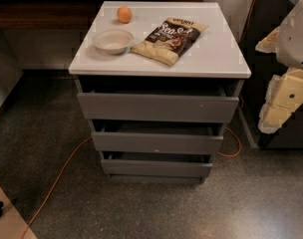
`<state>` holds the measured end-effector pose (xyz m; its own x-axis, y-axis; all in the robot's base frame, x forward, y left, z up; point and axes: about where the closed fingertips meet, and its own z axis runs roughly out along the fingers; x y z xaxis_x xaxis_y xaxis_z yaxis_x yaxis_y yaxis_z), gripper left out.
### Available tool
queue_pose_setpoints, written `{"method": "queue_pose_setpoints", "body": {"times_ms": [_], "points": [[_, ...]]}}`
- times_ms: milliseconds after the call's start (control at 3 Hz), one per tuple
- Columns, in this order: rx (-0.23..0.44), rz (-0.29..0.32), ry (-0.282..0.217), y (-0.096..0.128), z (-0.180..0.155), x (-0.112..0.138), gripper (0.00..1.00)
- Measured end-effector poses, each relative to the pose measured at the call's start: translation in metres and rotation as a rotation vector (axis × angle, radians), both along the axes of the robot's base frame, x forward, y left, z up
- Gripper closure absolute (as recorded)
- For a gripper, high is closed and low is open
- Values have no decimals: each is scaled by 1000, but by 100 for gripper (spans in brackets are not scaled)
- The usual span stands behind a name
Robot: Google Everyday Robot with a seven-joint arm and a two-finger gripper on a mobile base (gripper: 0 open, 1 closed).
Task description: Place brown chip bag into middle drawer
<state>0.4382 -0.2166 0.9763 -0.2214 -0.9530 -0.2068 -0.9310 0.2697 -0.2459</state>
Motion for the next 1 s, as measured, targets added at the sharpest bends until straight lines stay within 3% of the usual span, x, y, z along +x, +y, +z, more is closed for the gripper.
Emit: {"method": "queue_pose_setpoints", "body": {"times_ms": [333,1000], "points": [[0,0,0,0,0,0,0],[47,35,-28,19,-41,0,0]]}}
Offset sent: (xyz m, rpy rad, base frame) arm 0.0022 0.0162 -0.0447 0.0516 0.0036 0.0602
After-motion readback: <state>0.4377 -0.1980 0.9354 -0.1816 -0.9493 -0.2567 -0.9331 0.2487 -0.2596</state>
